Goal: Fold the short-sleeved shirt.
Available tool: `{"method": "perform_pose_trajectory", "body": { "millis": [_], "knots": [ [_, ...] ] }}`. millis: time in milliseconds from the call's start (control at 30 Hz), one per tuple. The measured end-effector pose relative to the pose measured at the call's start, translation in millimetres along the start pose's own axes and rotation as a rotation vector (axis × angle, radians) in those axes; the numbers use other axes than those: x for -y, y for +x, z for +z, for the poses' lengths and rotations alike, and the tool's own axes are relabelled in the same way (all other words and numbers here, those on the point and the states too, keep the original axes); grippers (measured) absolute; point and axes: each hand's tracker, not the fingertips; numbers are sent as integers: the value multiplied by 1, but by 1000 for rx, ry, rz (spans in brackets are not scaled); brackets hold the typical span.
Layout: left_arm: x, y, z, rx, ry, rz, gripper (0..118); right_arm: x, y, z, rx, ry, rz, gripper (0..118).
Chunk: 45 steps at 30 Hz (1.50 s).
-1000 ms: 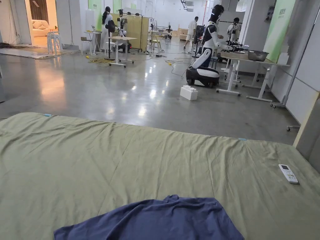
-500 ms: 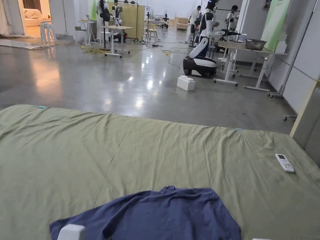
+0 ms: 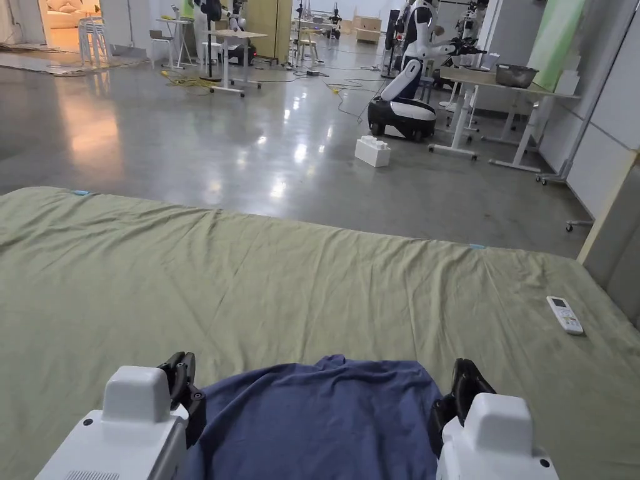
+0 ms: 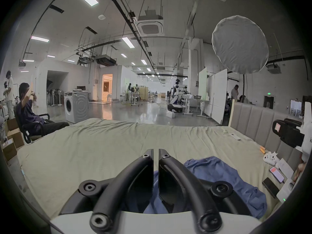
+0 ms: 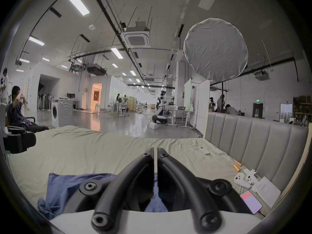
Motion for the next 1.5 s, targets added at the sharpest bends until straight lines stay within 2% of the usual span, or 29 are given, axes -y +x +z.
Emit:
{"method": "perform_pose_trajectory", "body": {
  "millis": [133,233,400,600,700,733,833,867,900,967,1100,1167,1233,1333,1433,1467,1500],
  "knots": [
    [1,-6,1,6,-34,-6,1,-1,-4,-6,-18,-4,16,1],
    [5,-26,-2,25,-107,74,1,1,-5,-9,-30,-13,16,0],
    [21,-74,-18,-38,-205,107,1,9,-9,-16,-52,-34,32,0],
    [35,-132,-75,-93,-406,172,1,24,-12,-30,-75,-102,37,0],
    [44,-154,-114,-111,-531,229,4,38,-13,-40,-96,-172,1,0],
    [48,-161,-127,-111,-562,240,13,39,-14,-42,-95,-155,33,0],
    [53,-165,-156,-111,-655,273,70,50,-14,-49,-94,-187,42,0],
    [58,-165,-165,-114,-677,274,85,54,-14,-51,-92,-196,42,0],
    [60,-164,-169,-121,-702,271,90,56,-13,-52,-90,-207,39,0],
    [69,-161,-183,-141,-738,278,90,63,-10,-57,-88,-259,-19,0],
    [90,-154,-202,-154,-851,333,90,70,-8,-60,-79,-271,-4,1],
    [101,-152,-208,-180,-869,334,86,72,-6,-61,-79,-285,-14,1],
    [106,-142,-211,-240,-882,276,83,72,-2,-64,-72,-338,-85,1],
    [96,-121,-203,-258,-859,149,72,72,1,-66,-70,-331,-75,1],
    [94,-106,-199,-253,-851,108,57,75,4,-68,-72,-337,-67,0],
    [93,-102,-197,-254,-845,108,57,73,1,-66,-71,-343,-66,0],
    [91,-100,-196,-246,-837,108,54,74,3,-68,-84,-366,-3,1]
  ]
}}
